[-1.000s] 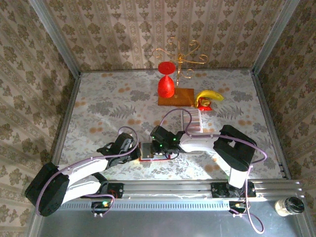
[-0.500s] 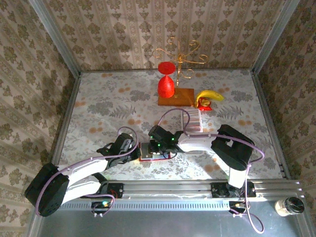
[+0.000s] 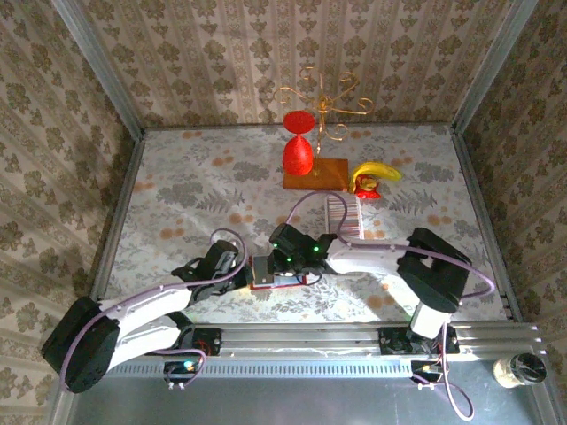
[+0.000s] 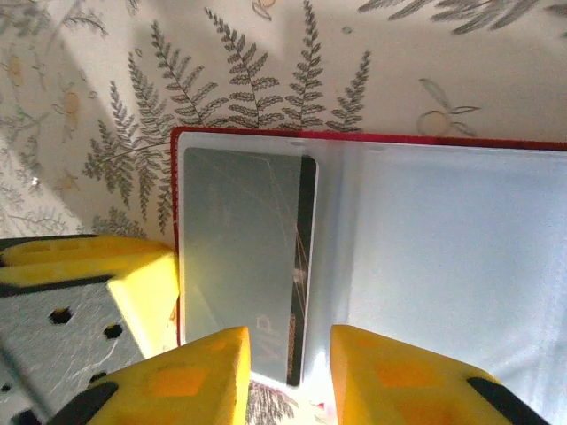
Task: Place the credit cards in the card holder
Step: Insert the credit card into the card slot, then flip over the card slot in the card holder.
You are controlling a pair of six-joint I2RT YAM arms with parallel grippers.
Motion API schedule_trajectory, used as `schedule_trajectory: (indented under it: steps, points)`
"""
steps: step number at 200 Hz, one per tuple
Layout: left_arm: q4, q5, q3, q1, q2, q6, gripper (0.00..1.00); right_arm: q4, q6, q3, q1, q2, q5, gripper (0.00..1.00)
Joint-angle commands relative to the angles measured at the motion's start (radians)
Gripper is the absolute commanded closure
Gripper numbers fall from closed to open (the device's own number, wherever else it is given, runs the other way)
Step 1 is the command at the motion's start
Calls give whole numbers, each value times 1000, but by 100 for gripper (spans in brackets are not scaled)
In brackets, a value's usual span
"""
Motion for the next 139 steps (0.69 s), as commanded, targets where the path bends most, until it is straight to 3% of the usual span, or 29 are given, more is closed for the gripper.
schedule_trajectory:
  steps: [1,46,139]
  points:
    - [-118,-23,-26,-7,-30,0,81,-122,-2,-38,11,-79,92,68]
    - [-165,-35,-21,-6,-91,-1,77,-120,30,-95,35,-107,114,61]
    - [-106,31,-27,-6,-124,-9,69,-128,36,-50,39,-10,113,58]
